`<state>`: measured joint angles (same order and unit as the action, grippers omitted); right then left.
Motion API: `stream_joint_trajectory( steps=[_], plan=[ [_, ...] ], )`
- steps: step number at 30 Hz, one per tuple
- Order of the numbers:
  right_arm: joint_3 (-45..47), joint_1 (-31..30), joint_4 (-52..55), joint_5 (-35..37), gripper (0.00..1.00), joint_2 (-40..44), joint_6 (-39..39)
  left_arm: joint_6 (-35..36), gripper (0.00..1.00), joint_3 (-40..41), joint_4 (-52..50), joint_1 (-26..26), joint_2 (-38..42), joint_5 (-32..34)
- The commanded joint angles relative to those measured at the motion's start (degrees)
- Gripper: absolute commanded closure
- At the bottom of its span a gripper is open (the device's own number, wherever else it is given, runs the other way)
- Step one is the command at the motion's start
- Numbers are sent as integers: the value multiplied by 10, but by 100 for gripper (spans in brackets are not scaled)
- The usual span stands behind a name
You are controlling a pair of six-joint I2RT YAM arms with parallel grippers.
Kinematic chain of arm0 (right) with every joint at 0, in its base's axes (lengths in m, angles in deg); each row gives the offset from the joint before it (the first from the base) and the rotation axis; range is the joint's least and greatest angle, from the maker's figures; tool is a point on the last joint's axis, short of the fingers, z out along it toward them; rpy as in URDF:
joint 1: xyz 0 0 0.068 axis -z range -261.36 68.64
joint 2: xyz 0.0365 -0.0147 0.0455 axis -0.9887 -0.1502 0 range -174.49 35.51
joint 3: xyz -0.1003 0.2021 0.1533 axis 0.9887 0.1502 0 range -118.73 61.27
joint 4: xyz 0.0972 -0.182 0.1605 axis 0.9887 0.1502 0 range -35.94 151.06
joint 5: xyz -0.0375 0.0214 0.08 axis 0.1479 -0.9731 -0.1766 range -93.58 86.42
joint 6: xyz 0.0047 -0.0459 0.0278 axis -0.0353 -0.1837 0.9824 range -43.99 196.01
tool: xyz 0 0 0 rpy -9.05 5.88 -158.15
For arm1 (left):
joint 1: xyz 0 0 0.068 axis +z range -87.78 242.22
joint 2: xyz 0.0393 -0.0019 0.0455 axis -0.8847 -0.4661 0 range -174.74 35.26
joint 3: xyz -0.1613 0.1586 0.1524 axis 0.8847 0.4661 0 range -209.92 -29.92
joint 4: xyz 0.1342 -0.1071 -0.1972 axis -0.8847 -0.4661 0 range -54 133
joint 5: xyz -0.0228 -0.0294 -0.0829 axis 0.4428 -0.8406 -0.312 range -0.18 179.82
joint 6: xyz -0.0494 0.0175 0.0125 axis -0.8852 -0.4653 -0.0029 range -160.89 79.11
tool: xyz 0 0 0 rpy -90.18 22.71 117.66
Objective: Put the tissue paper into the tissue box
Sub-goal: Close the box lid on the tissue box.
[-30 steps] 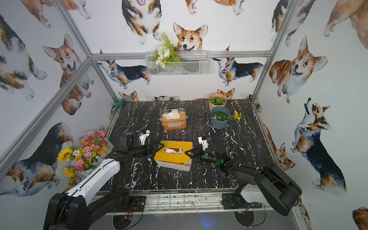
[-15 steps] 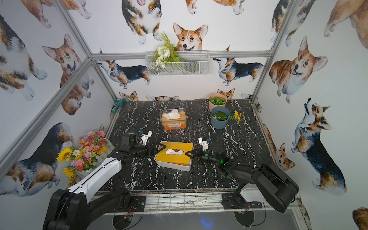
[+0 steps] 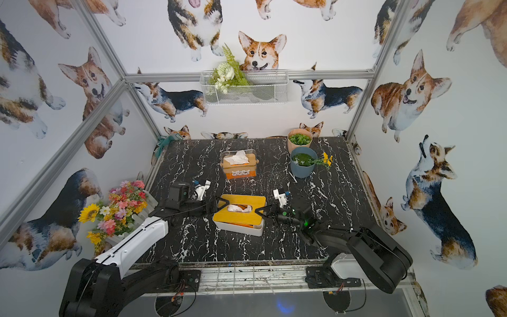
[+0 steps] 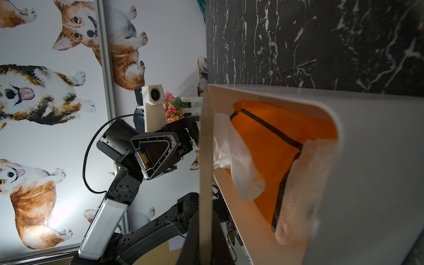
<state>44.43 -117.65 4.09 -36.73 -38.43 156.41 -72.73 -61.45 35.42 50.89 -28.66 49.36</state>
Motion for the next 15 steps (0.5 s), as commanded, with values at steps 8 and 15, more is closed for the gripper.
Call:
stream_joint_trajectory(
  steps=[8, 15],
  plan=[
    [1, -4, -47, -4, 100, -11, -4, 4, 0, 1, 7, -3, -2, 0],
    [2, -4, -45, -2, 100, -10, -7, 5, 0, 1, 8, -4, -6, 0]
  ],
)
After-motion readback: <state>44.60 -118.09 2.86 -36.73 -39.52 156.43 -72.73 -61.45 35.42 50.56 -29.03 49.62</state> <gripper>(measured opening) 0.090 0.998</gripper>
